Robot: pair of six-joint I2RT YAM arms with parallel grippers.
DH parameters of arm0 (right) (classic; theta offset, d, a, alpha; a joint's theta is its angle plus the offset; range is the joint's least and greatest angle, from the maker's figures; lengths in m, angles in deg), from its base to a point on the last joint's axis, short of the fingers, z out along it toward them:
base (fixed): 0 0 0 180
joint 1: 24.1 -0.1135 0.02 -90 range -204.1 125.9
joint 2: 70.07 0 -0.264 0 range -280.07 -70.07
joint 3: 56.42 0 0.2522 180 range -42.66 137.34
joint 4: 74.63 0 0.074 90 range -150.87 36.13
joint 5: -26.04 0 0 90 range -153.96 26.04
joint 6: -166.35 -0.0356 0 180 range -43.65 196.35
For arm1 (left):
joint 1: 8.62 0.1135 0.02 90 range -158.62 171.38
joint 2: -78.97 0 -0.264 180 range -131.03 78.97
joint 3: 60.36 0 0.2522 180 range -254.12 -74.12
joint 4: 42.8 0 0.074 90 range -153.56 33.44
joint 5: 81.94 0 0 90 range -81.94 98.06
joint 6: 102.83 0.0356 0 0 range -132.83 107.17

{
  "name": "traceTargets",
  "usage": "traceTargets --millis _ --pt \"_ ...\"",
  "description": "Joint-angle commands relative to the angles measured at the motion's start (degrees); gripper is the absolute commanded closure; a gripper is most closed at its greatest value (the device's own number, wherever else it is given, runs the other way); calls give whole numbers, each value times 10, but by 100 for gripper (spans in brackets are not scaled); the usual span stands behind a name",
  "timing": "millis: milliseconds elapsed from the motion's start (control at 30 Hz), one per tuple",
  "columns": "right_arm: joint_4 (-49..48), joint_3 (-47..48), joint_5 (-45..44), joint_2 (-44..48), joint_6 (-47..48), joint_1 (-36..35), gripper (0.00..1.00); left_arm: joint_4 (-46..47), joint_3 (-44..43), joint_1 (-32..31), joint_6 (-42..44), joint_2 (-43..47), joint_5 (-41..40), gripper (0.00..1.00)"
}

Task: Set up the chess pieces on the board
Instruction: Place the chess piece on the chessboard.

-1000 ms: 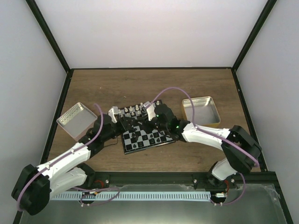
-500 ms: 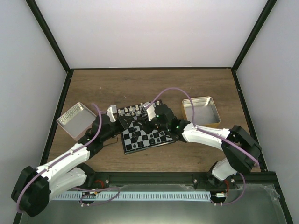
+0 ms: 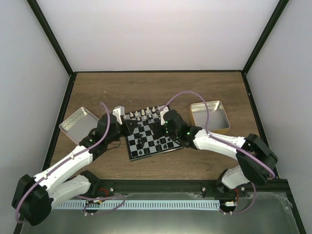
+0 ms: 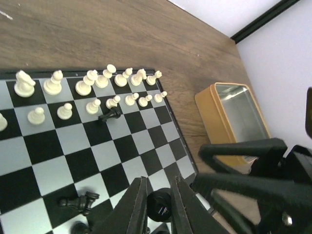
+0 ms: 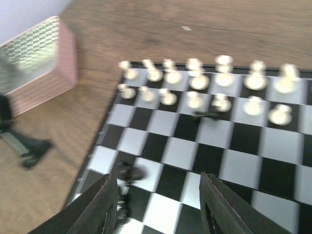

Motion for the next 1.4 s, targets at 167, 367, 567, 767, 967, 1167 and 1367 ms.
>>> traceTargets --millis 167,367,567,767,967,1167,1367 --pt "105 -5 -141 39 -115 60 49 -96 -66 -58 122 -29 -82 88" --pt "111 -13 -140 46 -142 83 48 -129 -106 -165 115 -69 -214 88" --pt "104 -26 -134 54 -152 93 47 -149 -124 -248 89 -112 -317 88" --pt "102 -30 -132 55 -154 96 47 -162 -130 -308 52 -153 -374 88" --pt "99 -31 -129 54 -154 97 47 -169 -142 -338 8 -201 -381 88" --pt "100 -32 -128 55 -154 98 47 -160 -141 -339 -17 -222 -376 88" --pt "97 -33 -128 54 -154 100 47 -150 -123 -355 -49 -240 -371 88"
